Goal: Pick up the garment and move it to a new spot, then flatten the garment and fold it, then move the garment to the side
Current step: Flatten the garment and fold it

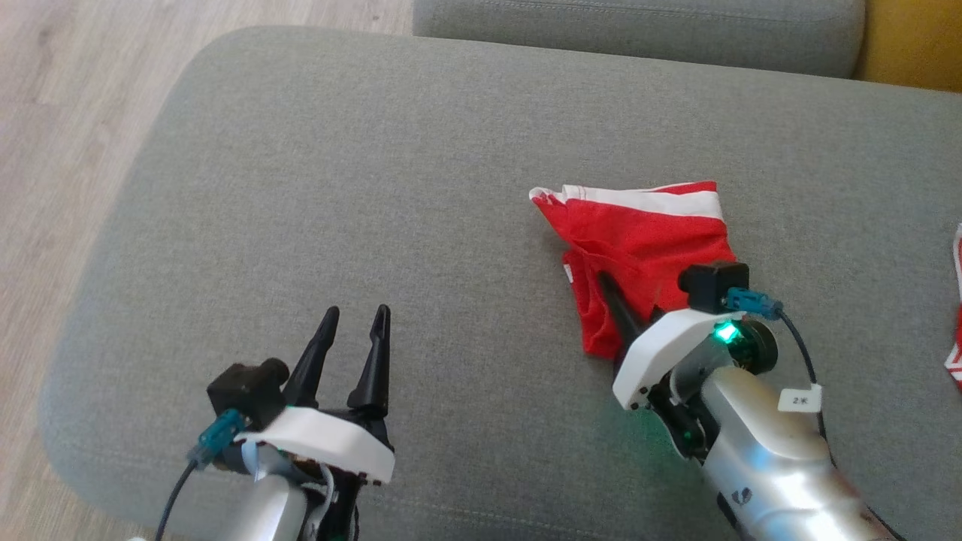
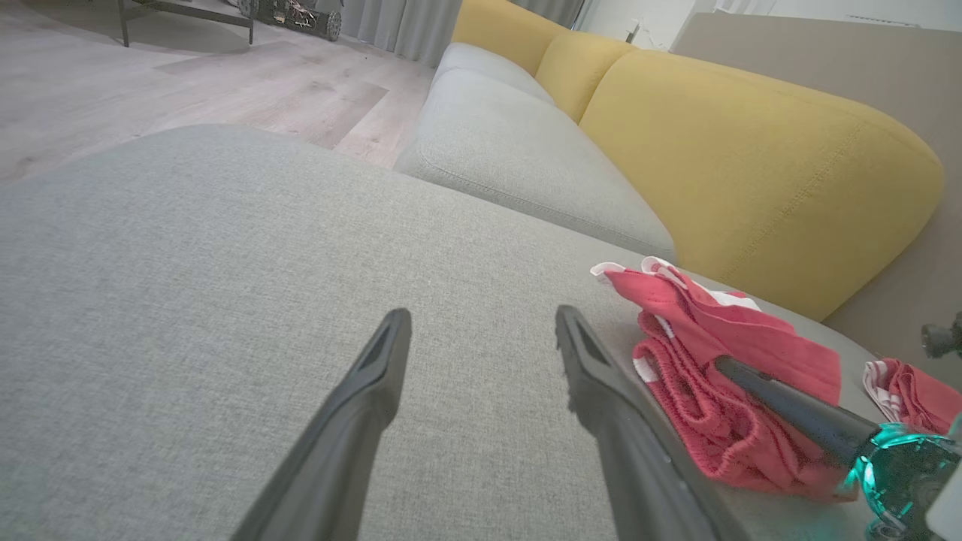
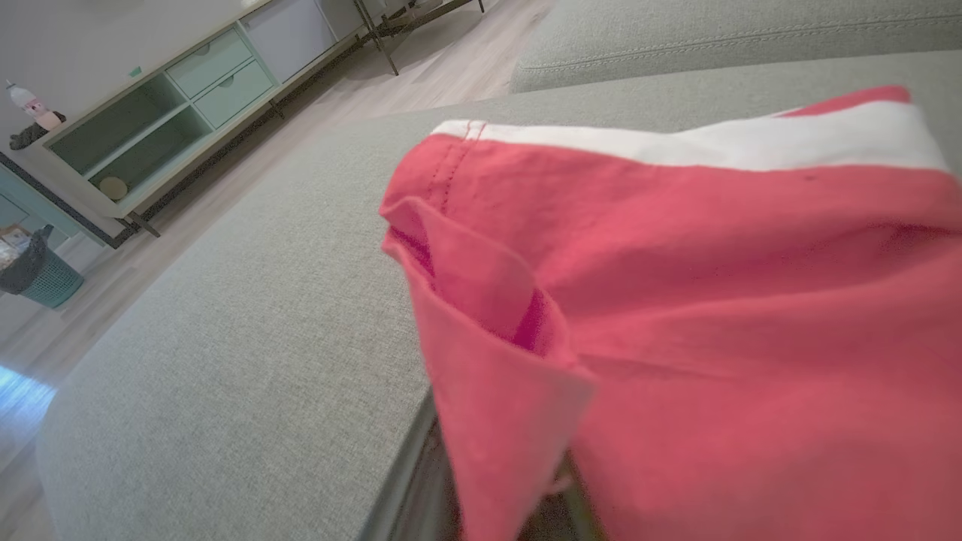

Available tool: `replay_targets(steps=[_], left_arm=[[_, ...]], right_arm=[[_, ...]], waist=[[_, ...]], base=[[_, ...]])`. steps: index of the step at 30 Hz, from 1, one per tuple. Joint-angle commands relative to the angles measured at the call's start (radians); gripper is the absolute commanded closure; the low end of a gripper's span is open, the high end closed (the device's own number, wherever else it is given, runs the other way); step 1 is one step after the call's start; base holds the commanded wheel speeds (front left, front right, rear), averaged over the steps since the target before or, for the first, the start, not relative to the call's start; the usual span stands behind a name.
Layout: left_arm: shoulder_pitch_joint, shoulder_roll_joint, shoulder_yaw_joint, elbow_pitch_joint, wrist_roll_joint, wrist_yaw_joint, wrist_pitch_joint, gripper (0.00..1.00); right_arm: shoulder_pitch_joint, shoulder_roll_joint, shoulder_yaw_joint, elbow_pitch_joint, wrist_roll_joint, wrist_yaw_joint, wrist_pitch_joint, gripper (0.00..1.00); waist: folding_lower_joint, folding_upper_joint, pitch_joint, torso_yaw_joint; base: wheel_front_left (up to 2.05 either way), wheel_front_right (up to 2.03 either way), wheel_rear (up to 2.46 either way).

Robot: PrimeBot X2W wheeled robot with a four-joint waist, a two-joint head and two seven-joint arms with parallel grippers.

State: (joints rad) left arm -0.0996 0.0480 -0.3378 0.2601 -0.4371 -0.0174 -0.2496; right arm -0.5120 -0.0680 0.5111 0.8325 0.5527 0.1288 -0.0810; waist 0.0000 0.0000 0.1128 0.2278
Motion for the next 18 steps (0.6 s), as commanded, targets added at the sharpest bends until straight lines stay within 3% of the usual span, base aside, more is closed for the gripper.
replay_targets(steps=[1, 7, 12, 18], left_arm=[[-0.009, 0.002, 0.033, -0.028, -0.005, 0.003, -0.012, 0.0], [-0.005, 0.002, 0.029, -0.023, -0.008, 0.003, -0.012, 0.0], [-0.01, 0.002, 0.027, -0.022, -0.009, 0.004, -0.012, 0.0], [-0.004, 0.002, 0.028, -0.025, -0.009, 0.007, -0.012, 0.0]], right_arm=[[-0.016, 0.018, 0.021, -0.02, -0.002, 0.002, -0.018, 0.0], [-0.001, 0.018, 0.126, -0.065, 0.032, 0.002, -0.028, 0.0], [0.022, 0.018, 0.209, -0.074, 0.071, 0.002, 0.026, 0.0], [0.013, 0.018, 0.217, -0.055, 0.088, 0.002, 0.03, 0.0]], waist=[[0.0, 0.0, -0.001, -0.003], [0.0, 0.0, -0.005, -0.029], [0.0, 0.0, -0.013, -0.043], [0.0, 0.0, -0.023, -0.057]], base=[[0.0, 0.0, 0.0], [0.0, 0.0, 0.0], [0.0, 0.0, 0.0], [0.0, 0.0, 0.0]])
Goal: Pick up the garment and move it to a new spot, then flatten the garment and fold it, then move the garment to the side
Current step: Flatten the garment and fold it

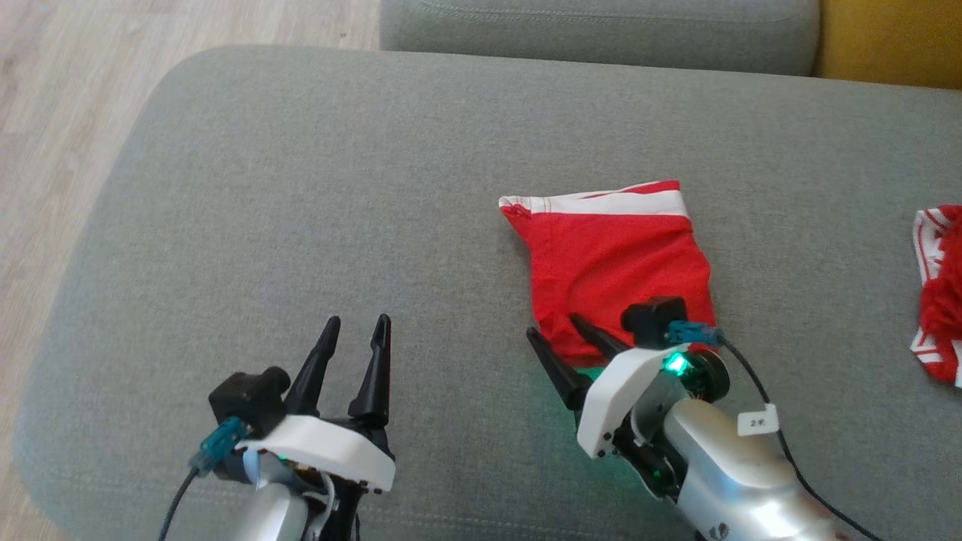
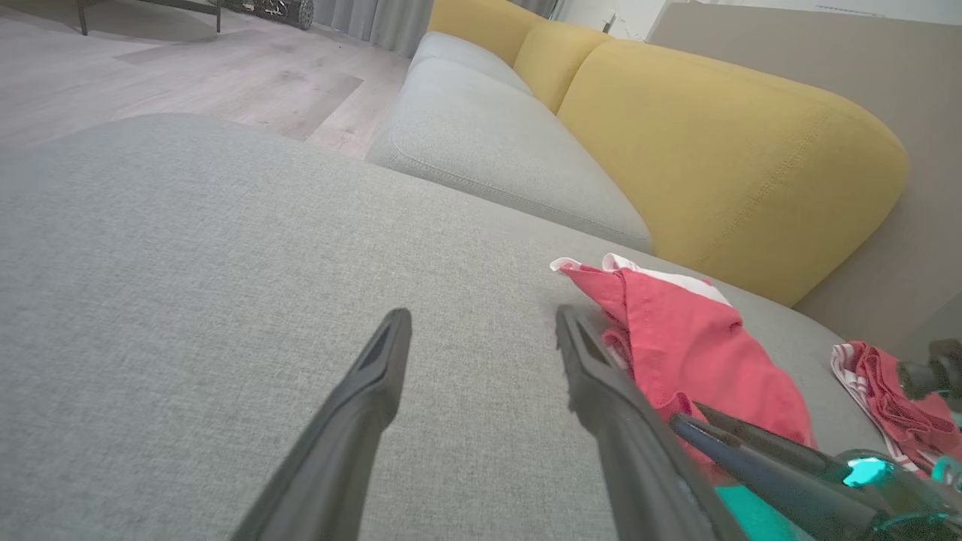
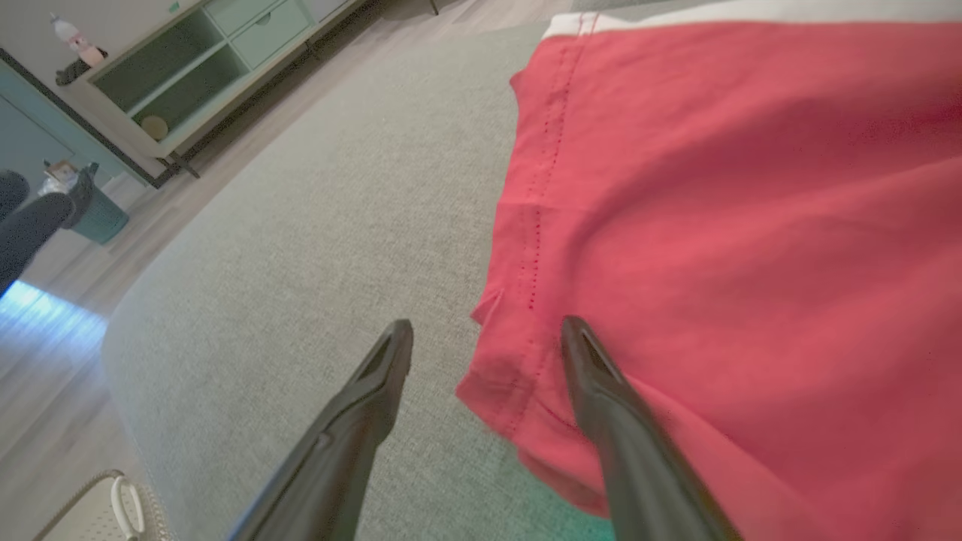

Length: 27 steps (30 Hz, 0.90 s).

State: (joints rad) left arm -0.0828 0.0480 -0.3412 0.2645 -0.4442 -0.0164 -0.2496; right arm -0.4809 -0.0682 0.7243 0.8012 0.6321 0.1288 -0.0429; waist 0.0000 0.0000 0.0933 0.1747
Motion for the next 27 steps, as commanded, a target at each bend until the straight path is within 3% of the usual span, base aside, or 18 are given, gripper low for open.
replay_targets(steps=[1, 8, 14, 18, 21, 27], left_arm=[[-0.018, 0.002, 0.034, -0.03, -0.001, 0.006, -0.012, 0.0], [0.0, 0.002, 0.057, -0.032, 0.009, 0.004, -0.012, 0.0], [0.011, 0.002, 0.082, -0.05, 0.017, 0.005, -0.012, 0.0], [0.002, 0.002, 0.106, -0.073, 0.023, 0.006, -0.012, 0.0], [-0.014, 0.002, 0.133, -0.105, 0.019, 0.007, -0.012, 0.0], [-0.028, 0.002, 0.161, -0.14, 0.018, 0.009, -0.012, 0.0]], right_arm=[[-0.022, 0.018, -0.001, -0.026, 0.016, 0.002, -0.014, 0.0], [-0.045, 0.012, -0.055, -0.037, 0.026, 0.002, -0.046, 0.0], [-0.039, -0.051, -0.132, -0.096, -0.004, 0.002, -0.06, 0.0], [-0.034, -0.121, -0.212, -0.15, -0.085, 0.002, -0.075, 0.0], [0.0, -0.179, -0.337, -0.234, -0.197, 0.002, -0.112, 0.0], [0.134, -0.182, -0.534, -0.414, -0.363, 0.002, -0.147, 0.0]], waist=[[0.0, 0.0, -0.007, -0.009], [0.0, 0.0, -0.04, -0.058], [0.0, 0.0, -0.065, -0.118], [0.0, 0.0, -0.062, -0.161], [0.0, 0.0, -0.055, -0.195], [0.0, 0.0, -0.041, -0.229]], base=[[0.0, 0.0, 0.0], [0.0, 0.0, 0.0], [0.0, 0.0, 0.0], [0.0, 0.0, 0.0], [0.0, 0.0, 0.0], [0.0, 0.0, 0.0]])
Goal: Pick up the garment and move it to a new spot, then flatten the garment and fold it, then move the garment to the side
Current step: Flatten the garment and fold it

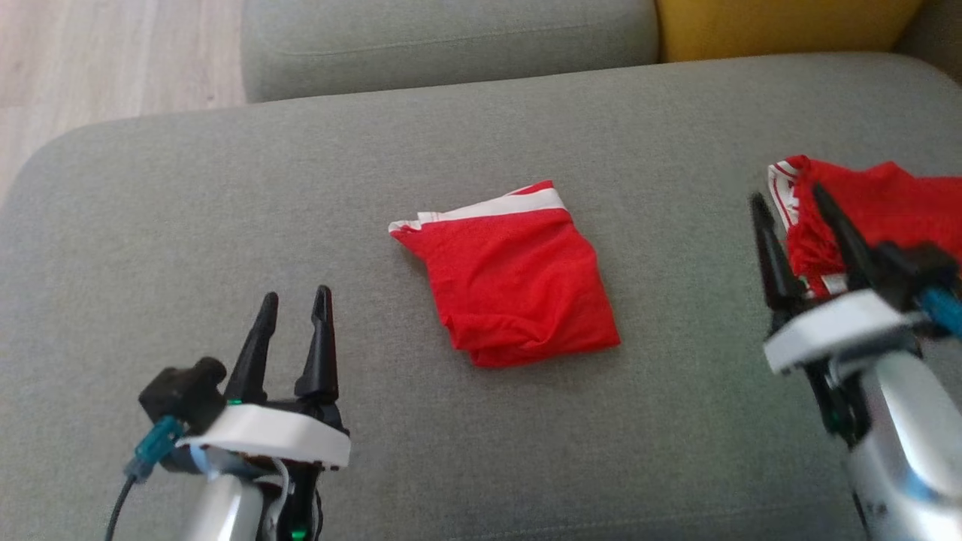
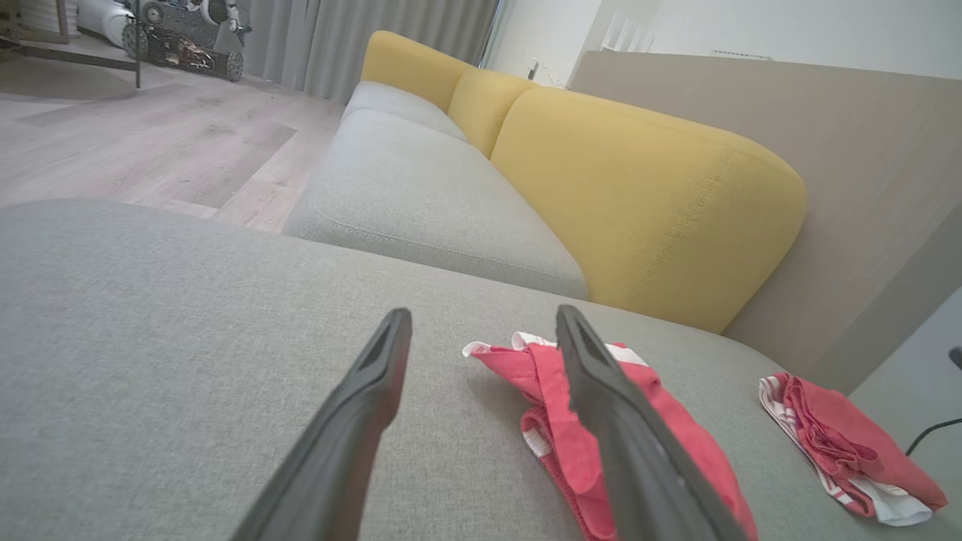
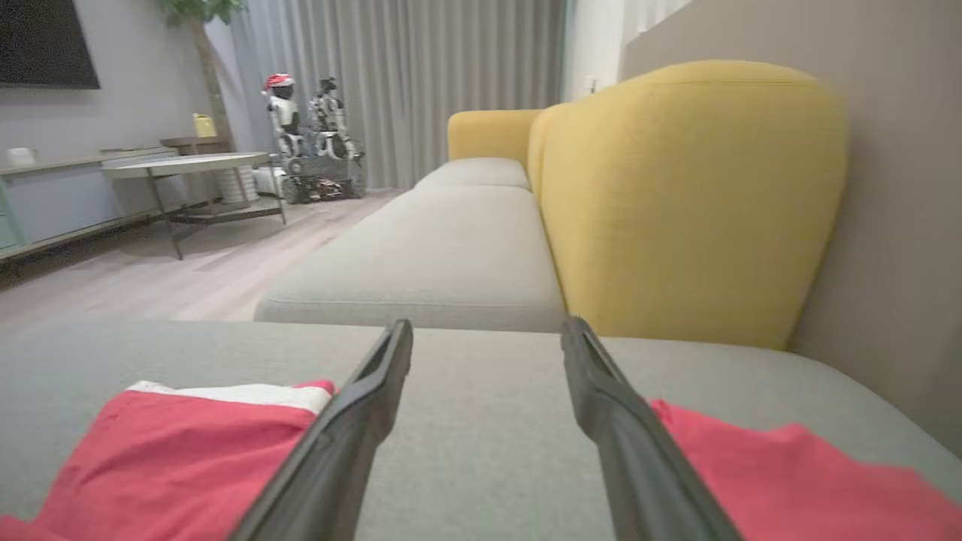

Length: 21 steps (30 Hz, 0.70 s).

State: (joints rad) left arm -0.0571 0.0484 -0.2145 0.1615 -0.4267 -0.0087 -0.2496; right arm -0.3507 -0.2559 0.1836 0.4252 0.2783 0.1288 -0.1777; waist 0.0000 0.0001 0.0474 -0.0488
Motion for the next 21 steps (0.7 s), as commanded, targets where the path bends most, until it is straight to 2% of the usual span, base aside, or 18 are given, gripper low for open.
replay_targets(steps=[1, 4, 8, 14, 21], left_arm=[[-0.054, 0.002, 0.037, -0.041, 0.002, 0.001, -0.012, 0.0], [-0.049, 0.002, 0.038, -0.051, 0.004, 0.003, -0.012, 0.0], [-0.029, 0.002, 0.03, -0.054, 0.007, 0.004, -0.012, 0.0], [0.0, 0.002, 0.013, -0.054, 0.015, 0.006, -0.012, 0.0], [-0.005, 0.002, 0.014, -0.049, 0.018, 0.004, -0.012, 0.0]], right_arm=[[0.031, 0.015, -0.024, -0.069, -0.03, 0.002, -0.015, 0.0], [0.113, 0.052, -0.105, -0.157, -0.078, 0.002, -0.024, 0.0], [0.21, 0.1, -0.163, -0.256, -0.126, 0.002, -0.037, 0.0], [0.302, 0.145, -0.175, -0.323, -0.165, 0.002, -0.043, 0.0], [0.312, 0.162, -0.171, -0.342, -0.185, 0.002, -0.033, 0.0]], waist=[[0.0, -0.0001, 0.007, -0.009], [0.0, -0.0001, 0.014, -0.016], [0.0, -0.0001, 0.023, -0.02], [0.0, -0.0001, 0.037, -0.018], [0.0, -0.0001, 0.041, -0.012]], base=[[0.0, 0.0, 0.0], [0.0, 0.0, 0.0], [0.0, 0.0, 0.0], [0.0, 0.0, 0.0], [0.0, 0.0, 0.0]])
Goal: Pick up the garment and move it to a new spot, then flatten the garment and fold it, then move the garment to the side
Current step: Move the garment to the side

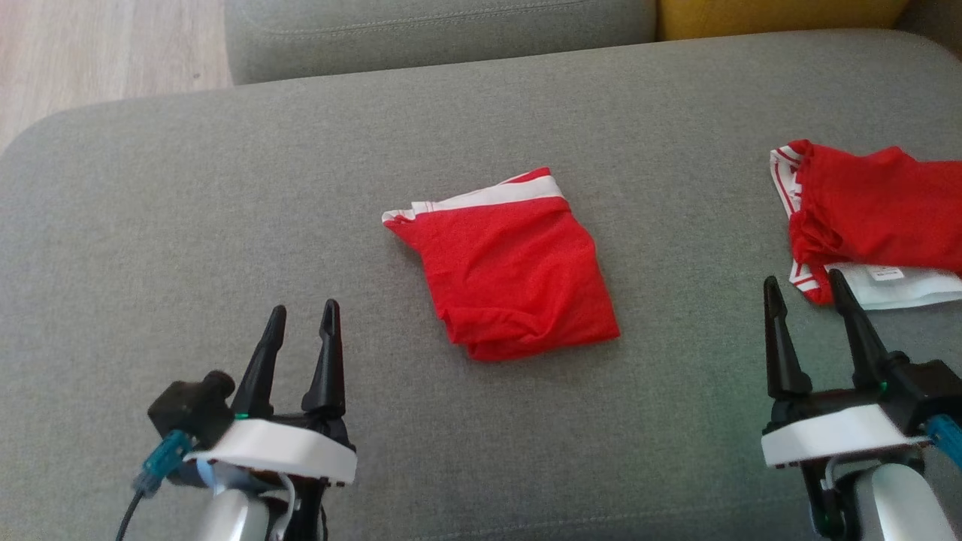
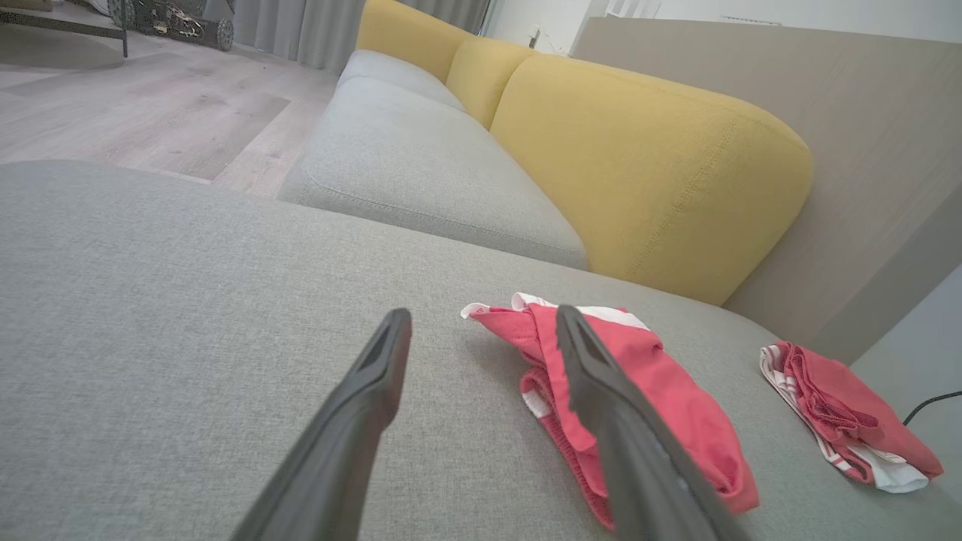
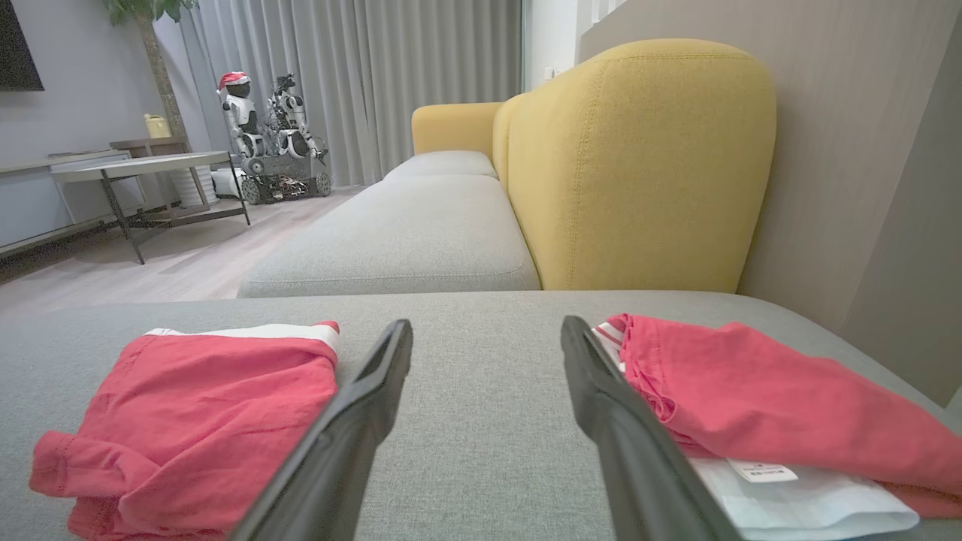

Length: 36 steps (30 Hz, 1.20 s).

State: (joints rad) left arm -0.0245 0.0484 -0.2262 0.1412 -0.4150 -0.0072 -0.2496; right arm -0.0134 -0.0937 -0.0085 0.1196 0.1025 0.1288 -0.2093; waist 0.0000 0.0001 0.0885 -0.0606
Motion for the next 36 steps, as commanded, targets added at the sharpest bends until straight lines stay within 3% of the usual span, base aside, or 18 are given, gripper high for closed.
replay_targets(steps=[1, 9, 18, 27, 30, 36], left_arm=[[-0.04, 0.002, 0.027, -0.029, 0.007, 0.003, -0.012, 0.0], [-0.059, 0.002, 0.027, -0.035, 0.008, -0.001, -0.012, 0.0], [-0.106, 0.002, 0.012, -0.027, 0.019, -0.012, -0.012, 0.0], [-0.15, 0.002, -0.007, -0.007, 0.018, -0.02, -0.012, 0.0], [-0.166, 0.002, -0.018, 0.001, 0.014, -0.022, -0.012, 0.0], [-0.18, 0.002, -0.029, 0.007, 0.001, -0.019, -0.012, 0.0]], right_arm=[[-0.027, 0.0, 0.022, -0.039, -0.01, 0.002, 0.0, 0.0], [-0.089, -0.003, 0.045, -0.034, 0.032, 0.002, 0.046, 0.0], [-0.312, -0.069, 0.147, 0.116, 0.314, 0.002, 0.317, 0.0], [-0.49, -0.152, 0.322, 0.247, 0.62, 0.002, 0.598, 0.0], [-0.56, -0.201, 0.382, 0.295, 0.694, 0.002, 0.685, 0.0], [-0.623, -0.237, 0.466, 0.359, 0.738, 0.002, 0.741, 0.0]], waist=[[0.0, -0.0001, 0.0, 0.002], [0.0, -0.0001, 0.028, 0.021], [0.0, -0.0001, 0.108, 0.054], [0.0, -0.0001, 0.158, 0.092], [0.0, -0.0001, 0.173, 0.106], [0.0, -0.0001, 0.182, 0.127]], base=[[0.0, 0.0, 0.0], [0.0, 0.0, 0.0], [0.0, 0.0, 0.0], [0.0, 0.0, 0.0], [0.0, 0.0, 0.0], [0.0, 0.0, 0.0]])
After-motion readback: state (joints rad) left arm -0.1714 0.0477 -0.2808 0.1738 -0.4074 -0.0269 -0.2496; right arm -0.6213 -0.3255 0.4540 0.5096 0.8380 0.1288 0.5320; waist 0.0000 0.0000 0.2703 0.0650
